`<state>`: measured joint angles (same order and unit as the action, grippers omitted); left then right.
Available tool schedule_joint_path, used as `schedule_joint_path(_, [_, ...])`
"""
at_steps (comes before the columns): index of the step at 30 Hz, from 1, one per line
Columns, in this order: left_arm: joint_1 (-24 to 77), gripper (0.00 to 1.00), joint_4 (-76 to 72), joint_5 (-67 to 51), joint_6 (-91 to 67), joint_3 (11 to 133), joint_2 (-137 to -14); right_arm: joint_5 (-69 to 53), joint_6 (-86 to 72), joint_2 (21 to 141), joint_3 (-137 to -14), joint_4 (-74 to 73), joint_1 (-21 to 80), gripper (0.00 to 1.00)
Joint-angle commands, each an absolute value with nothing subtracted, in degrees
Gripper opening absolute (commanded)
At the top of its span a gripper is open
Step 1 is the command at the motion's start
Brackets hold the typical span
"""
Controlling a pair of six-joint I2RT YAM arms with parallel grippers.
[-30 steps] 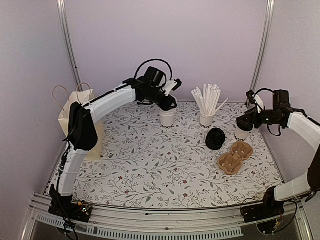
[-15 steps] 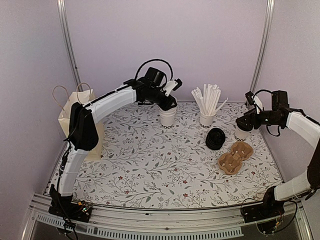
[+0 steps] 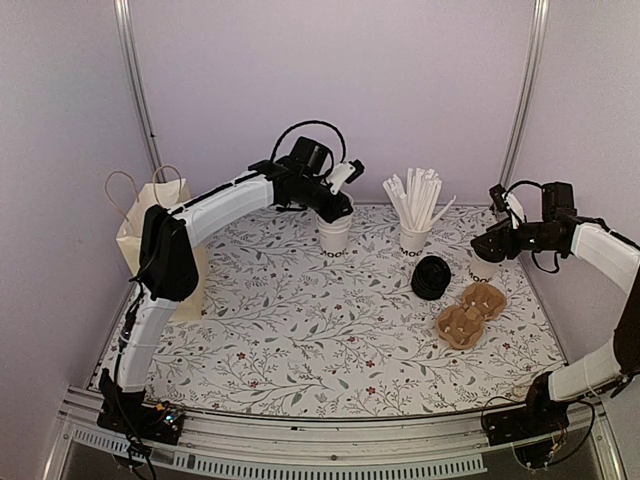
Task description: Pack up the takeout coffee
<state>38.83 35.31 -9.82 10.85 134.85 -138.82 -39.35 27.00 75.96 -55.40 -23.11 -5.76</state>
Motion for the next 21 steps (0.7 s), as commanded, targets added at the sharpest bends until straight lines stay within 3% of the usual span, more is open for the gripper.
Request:
schedule_joint_path(1, [38.33,0.2,34.74,-10.63,10.69,135.7,-139.75,-39.9,27.42,76.63,-55.02,-23.64,-6.06,0.8])
schedule_joint_path(16, [36.5,0.09,37.66,-12.12,6.22,135.97,-137.27,-39.9,27.51,77.25,-55.11,-23.81,-6.06,0.8])
schedule_joint_path(21, [36.39,0.0,38.77,-12.18,6.13,135.92,-134.52,-39.9,27.6,77.35,-55.11,-23.92,-6.06,0.8])
